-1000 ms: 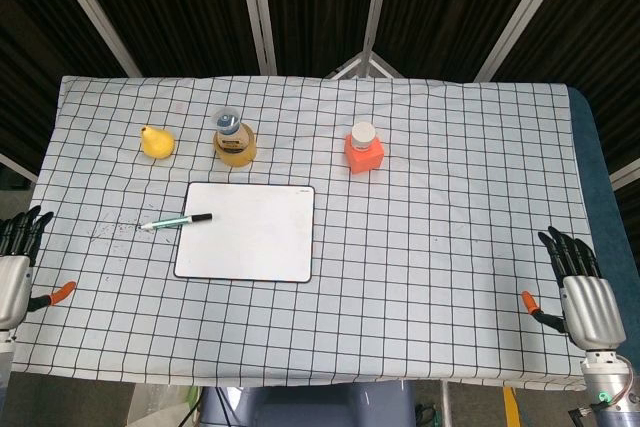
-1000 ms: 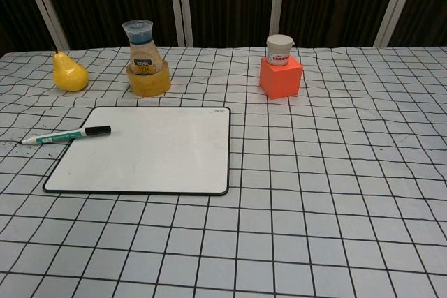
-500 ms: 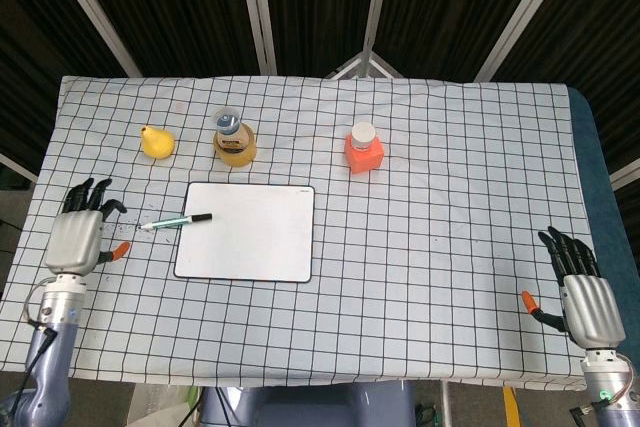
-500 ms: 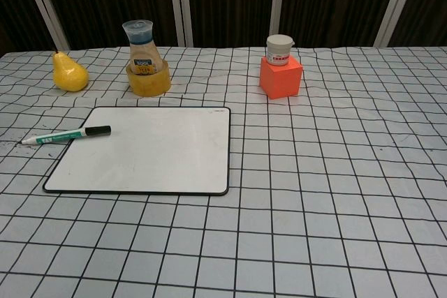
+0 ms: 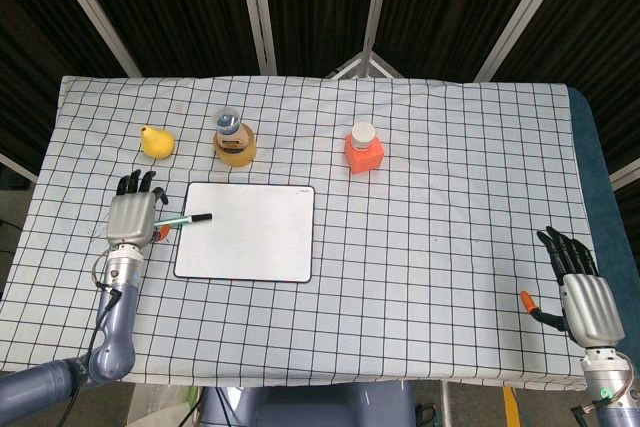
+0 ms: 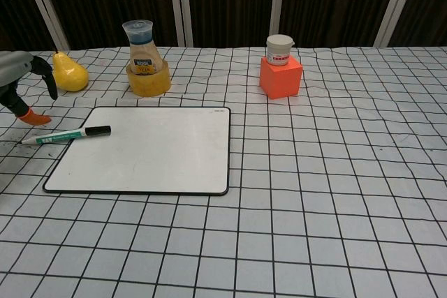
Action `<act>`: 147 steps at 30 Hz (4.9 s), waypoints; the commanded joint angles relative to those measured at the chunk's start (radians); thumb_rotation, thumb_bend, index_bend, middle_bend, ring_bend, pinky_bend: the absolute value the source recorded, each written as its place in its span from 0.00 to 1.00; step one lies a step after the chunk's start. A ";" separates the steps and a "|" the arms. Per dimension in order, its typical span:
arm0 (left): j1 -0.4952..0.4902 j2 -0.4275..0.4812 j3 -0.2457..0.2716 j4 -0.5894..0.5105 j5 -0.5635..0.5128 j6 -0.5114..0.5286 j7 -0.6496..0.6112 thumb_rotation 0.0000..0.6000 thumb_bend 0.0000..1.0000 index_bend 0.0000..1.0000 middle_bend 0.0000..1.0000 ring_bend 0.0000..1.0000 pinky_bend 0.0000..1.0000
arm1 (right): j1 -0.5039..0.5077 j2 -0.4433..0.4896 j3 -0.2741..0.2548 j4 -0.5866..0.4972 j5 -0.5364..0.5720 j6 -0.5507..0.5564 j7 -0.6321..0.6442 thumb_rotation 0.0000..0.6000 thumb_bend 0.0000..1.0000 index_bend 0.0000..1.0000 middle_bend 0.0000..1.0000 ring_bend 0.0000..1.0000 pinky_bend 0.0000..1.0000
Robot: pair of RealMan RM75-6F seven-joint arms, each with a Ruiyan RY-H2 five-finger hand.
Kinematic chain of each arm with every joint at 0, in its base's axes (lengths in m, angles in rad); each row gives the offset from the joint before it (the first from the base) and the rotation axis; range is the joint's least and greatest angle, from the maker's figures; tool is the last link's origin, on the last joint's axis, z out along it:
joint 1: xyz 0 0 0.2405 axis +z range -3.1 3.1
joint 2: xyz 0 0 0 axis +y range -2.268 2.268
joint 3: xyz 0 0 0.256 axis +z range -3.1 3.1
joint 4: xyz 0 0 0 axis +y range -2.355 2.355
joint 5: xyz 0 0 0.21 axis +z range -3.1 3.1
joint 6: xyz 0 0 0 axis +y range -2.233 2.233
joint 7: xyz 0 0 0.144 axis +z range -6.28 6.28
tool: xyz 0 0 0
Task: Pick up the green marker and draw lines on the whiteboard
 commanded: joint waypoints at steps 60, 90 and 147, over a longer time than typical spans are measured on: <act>-0.076 -0.096 0.022 -0.065 0.241 -0.093 -0.527 1.00 0.59 0.65 0.17 0.01 0.10 | 0.003 0.012 -0.001 -0.018 0.010 -0.014 0.031 1.00 0.32 0.00 0.00 0.00 0.00; -0.096 -0.307 0.081 0.256 0.497 -0.078 -1.073 1.00 0.58 0.66 0.19 0.04 0.12 | 0.004 0.016 0.001 -0.015 0.018 -0.020 0.044 1.00 0.32 0.00 0.00 0.00 0.00; -0.116 -0.186 -0.002 0.442 0.441 -0.127 -1.197 1.00 0.58 0.66 0.20 0.04 0.13 | 0.004 0.015 0.000 -0.027 0.026 -0.027 0.038 1.00 0.32 0.00 0.00 0.00 0.00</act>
